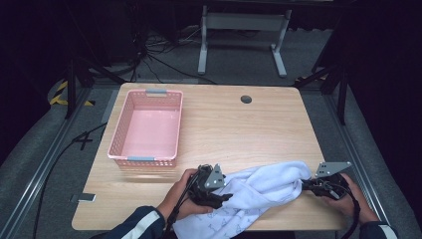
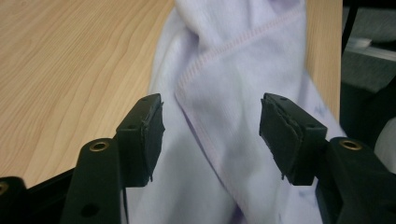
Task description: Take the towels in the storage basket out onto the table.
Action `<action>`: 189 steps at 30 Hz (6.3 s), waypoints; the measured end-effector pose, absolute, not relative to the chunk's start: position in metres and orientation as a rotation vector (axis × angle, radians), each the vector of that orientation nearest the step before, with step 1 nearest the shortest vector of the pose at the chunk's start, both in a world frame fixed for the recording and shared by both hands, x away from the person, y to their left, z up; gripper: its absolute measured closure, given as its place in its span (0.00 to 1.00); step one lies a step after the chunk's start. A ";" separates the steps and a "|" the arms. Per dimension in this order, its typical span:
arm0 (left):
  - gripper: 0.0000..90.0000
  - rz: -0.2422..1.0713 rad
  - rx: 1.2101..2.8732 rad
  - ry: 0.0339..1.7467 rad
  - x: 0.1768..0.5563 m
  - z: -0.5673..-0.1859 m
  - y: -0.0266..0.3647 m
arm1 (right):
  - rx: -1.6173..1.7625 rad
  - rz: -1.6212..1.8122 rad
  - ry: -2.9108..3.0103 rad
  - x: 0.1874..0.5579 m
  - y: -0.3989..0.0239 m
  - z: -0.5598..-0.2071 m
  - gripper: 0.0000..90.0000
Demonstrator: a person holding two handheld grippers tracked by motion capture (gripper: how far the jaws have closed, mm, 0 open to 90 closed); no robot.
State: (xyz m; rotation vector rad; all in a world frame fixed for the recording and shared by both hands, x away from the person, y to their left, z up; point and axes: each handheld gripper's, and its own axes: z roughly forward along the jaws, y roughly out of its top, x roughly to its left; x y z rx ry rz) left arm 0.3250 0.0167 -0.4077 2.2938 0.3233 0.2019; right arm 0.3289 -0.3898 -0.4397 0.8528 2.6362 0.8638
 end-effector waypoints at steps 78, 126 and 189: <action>0.85 0.787 2.168 0.985 0.564 -0.365 0.004 | 1.137 0.865 2.055 0.533 -0.354 -0.355 0.91; 0.58 0.402 2.334 0.659 0.431 -0.436 -0.008 | 1.161 0.881 2.274 0.403 -0.364 -0.434 0.57; 0.97 0.491 2.310 0.887 0.458 -0.455 0.005 | -0.004 1.088 3.064 0.238 -0.255 -0.429 0.92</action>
